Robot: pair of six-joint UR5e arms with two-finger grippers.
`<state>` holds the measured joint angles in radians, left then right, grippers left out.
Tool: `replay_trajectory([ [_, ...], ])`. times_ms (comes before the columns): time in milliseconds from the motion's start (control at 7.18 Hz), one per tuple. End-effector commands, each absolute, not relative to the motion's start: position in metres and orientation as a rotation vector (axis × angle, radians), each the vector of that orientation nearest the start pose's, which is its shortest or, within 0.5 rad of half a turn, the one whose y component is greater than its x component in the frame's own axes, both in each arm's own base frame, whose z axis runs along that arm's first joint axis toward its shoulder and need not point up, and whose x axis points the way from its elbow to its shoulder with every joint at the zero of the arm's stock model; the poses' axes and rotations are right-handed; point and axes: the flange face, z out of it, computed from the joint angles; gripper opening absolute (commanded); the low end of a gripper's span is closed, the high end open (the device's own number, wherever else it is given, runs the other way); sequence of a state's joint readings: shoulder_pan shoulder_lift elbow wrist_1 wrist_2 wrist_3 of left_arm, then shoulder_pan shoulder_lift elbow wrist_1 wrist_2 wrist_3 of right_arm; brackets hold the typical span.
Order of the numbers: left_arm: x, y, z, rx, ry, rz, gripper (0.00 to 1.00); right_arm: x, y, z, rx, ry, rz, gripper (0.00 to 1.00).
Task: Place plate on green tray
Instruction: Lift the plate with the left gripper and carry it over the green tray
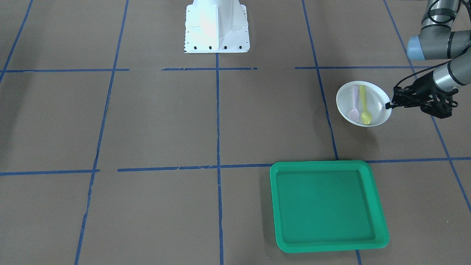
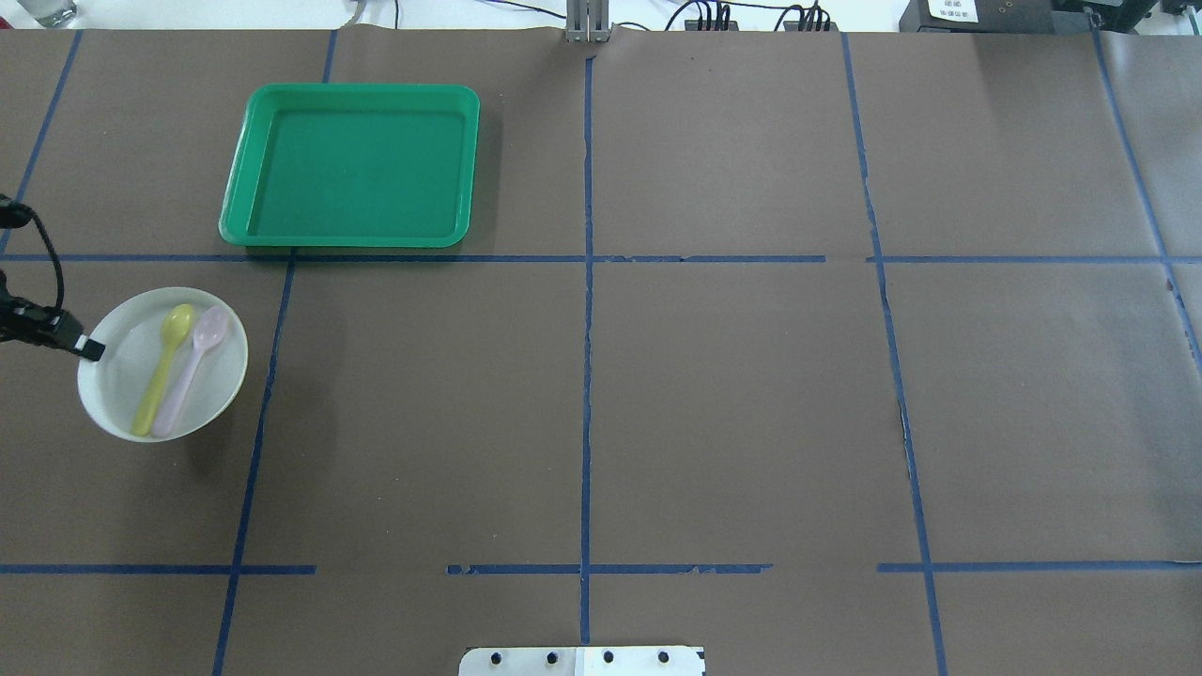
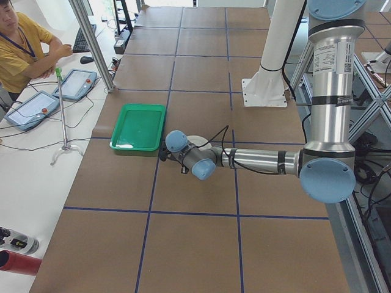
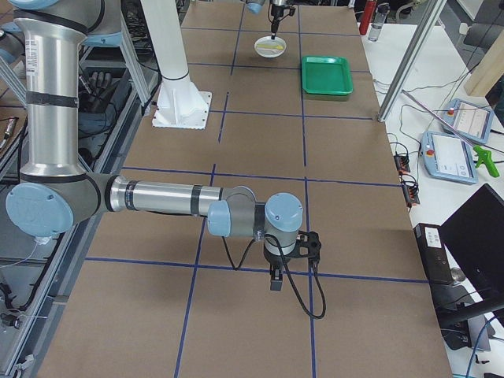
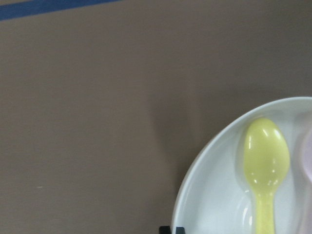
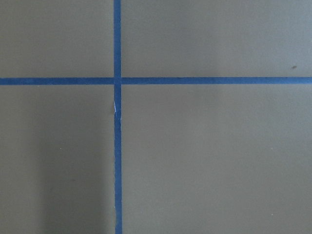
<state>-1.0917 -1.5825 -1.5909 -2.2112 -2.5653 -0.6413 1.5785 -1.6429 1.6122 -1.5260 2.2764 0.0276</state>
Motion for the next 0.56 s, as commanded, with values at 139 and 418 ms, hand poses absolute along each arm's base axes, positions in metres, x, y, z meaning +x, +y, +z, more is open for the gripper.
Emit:
replay_trajectory([
  [139,0.226,-0.534,0.432,-0.046,1.237,0.005,0.0,0.072,-0.462,0.673,0.006,-0.706,0.029,1.0],
  [418,0.273,-0.6,0.367,-0.145,1.258,-0.135,0.0,0.072,-0.462,0.673,0.006,-0.706,0.029,1.0],
])
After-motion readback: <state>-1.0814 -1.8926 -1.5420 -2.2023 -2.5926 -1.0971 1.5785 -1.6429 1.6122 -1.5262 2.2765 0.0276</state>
